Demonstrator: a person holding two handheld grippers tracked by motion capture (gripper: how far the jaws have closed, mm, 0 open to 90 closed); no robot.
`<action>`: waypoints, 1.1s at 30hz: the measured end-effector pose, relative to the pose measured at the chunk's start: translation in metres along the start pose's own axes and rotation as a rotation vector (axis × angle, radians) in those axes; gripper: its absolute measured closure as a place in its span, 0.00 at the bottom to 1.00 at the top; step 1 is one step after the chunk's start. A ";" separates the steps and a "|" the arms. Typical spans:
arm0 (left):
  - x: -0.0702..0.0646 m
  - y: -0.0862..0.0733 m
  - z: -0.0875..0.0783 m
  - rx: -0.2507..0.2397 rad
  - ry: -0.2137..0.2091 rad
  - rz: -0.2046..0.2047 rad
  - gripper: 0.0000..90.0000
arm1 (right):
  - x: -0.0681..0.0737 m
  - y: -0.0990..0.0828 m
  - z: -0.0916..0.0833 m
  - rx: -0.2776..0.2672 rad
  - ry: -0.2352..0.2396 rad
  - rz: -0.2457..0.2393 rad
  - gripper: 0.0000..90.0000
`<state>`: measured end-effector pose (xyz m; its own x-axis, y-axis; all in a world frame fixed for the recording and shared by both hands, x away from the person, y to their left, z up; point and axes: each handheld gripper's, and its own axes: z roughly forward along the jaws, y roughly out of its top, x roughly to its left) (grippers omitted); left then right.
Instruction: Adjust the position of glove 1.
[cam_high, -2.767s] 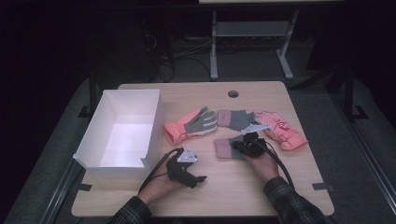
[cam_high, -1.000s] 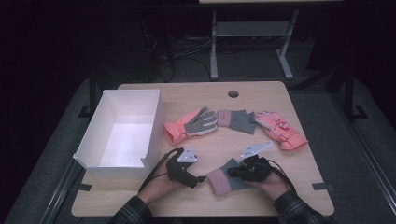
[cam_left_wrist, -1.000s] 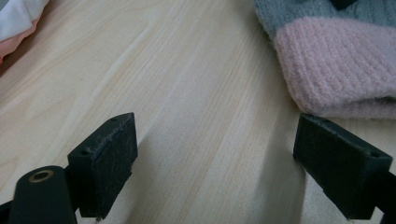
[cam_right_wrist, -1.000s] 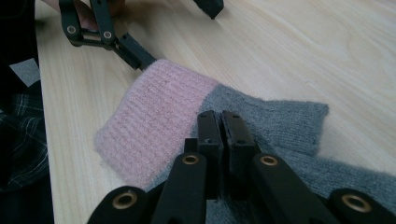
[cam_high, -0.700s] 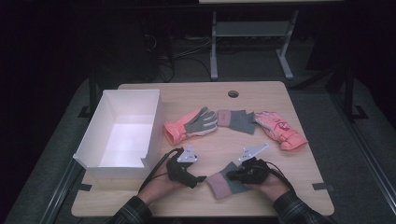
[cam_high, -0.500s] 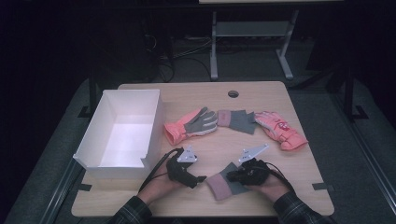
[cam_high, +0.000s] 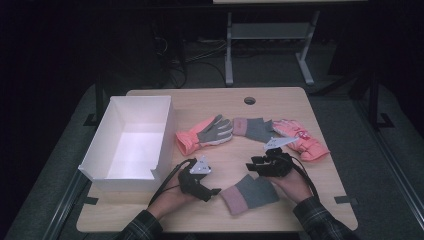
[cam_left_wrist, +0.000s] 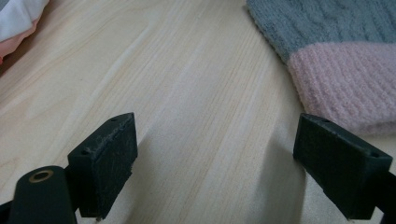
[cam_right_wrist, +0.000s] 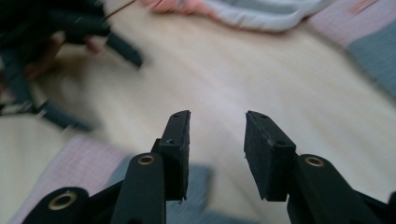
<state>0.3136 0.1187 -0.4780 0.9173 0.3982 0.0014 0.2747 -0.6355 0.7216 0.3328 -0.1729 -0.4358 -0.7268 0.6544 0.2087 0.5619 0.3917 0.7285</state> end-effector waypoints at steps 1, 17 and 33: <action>0.000 0.000 0.000 0.001 0.000 0.000 0.14 | -0.004 0.003 0.001 -0.003 -0.008 0.004 0.67; 0.000 0.000 0.000 0.005 -0.003 -0.006 0.14 | -0.044 0.031 0.011 -0.068 -0.086 0.065 0.65; 0.000 0.000 0.000 0.002 -0.004 -0.006 0.14 | -0.075 0.050 0.022 -0.043 -0.132 0.139 0.64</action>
<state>0.3136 0.1181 -0.4779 0.9168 0.3994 -0.0051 0.2805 -0.6348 0.7200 0.4244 -0.1886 -0.4290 -0.5838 0.7803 0.2241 0.6341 0.2658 0.7261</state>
